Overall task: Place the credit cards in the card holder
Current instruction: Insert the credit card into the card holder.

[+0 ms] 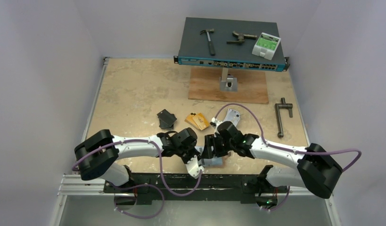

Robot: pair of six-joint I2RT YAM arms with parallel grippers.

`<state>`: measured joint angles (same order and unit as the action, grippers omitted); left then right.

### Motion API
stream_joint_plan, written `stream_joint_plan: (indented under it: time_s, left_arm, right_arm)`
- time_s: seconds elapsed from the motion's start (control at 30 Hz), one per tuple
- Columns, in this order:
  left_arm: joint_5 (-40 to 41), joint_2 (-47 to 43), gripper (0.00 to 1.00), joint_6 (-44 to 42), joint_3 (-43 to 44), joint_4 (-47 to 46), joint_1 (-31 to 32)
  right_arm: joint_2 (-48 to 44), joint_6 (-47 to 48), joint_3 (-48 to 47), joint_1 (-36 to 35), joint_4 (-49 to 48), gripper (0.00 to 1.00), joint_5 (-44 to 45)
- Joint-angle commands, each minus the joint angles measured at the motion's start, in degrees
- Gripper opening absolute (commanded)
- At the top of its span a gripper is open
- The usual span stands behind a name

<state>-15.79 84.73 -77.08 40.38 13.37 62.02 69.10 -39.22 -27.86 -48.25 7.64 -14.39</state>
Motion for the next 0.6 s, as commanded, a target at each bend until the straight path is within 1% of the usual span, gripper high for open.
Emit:
stream_joint_plan:
  time_s: [0.0, 0.37, 0.47, 0.57]
  left_arm:
    - [-0.69, -1.30, 0.18, 0.61, -0.48, -1.91, 0.30]
    - [-1.14, -1.69, 0.18, 1.28, -1.43, -3.34, 0.30]
    - [-1.26, -1.97, 0.17, 1.61, -1.66, -3.58, 0.30]
    - [-1.25, -2.24, 0.17, 1.66, -2.09, -4.15, 0.30]
  right_arm:
    - [1.10, 1.62, -2.90, -0.96, -2.61, 0.59, 0.33]
    - [4.85, 2.72, -2.67, -1.06, -7.24, 0.59, -2.85]
    - [5.46, 2.43, -1.89, -1.01, -11.24, 0.59, -5.76]
    - [6.14, 2.56, -1.72, -0.97, -13.10, 0.59, -6.87]
